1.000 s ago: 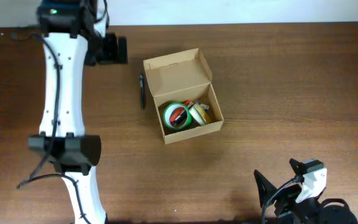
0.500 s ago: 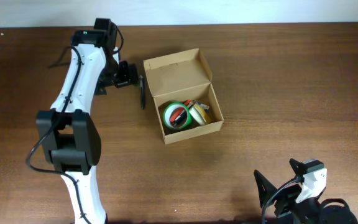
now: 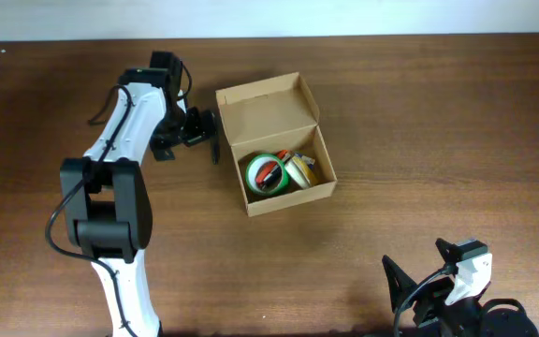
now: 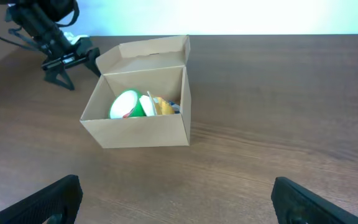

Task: Pack container
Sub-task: 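Move the left gripper back to the clear pen beside the box, then lower the left gripper over the clear pen and grasp it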

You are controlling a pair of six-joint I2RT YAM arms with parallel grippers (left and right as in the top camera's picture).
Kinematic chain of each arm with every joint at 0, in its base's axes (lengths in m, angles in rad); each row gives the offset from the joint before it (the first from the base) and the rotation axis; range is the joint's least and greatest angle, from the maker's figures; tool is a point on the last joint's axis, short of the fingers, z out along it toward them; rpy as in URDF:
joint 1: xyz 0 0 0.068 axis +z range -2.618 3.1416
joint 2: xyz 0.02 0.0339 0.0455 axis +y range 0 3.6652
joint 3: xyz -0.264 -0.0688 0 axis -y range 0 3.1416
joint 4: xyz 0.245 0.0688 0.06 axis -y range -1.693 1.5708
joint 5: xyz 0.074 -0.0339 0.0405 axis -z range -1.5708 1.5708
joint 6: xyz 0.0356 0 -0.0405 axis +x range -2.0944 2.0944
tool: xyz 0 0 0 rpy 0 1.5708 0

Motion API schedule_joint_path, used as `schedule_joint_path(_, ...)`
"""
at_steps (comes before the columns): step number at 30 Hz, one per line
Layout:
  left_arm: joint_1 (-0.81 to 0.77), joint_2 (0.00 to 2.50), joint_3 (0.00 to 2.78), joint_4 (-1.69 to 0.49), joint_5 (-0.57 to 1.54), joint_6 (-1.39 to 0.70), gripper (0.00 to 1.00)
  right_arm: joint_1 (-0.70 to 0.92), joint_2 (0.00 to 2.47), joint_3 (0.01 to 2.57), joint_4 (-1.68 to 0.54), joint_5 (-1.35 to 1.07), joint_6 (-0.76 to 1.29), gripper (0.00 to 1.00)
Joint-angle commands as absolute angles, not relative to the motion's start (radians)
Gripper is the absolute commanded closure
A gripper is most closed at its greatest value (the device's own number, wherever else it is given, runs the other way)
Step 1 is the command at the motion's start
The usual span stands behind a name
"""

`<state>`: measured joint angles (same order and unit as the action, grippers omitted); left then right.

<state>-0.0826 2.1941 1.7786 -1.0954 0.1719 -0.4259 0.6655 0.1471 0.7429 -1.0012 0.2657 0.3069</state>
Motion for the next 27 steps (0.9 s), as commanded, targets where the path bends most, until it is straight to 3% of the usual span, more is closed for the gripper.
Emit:
schedule_joint_path(1,-0.078,2.193,1.743,-1.068,0.21,-0.459,0.0,0.667,0.14,0.743,-0.998,0.282,0.308,0.01)
schedule_joint_path(17,-0.109,2.193,1.719,-0.942,0.217,-0.459,0.0,0.667,0.14,0.743,-0.998,0.282,0.308,0.01)
schedule_joint_path(27,-0.168,2.193,1.719,-0.921,0.1,-0.459,0.0,0.667,0.14,0.743,-0.998,0.282,0.308,0.01)
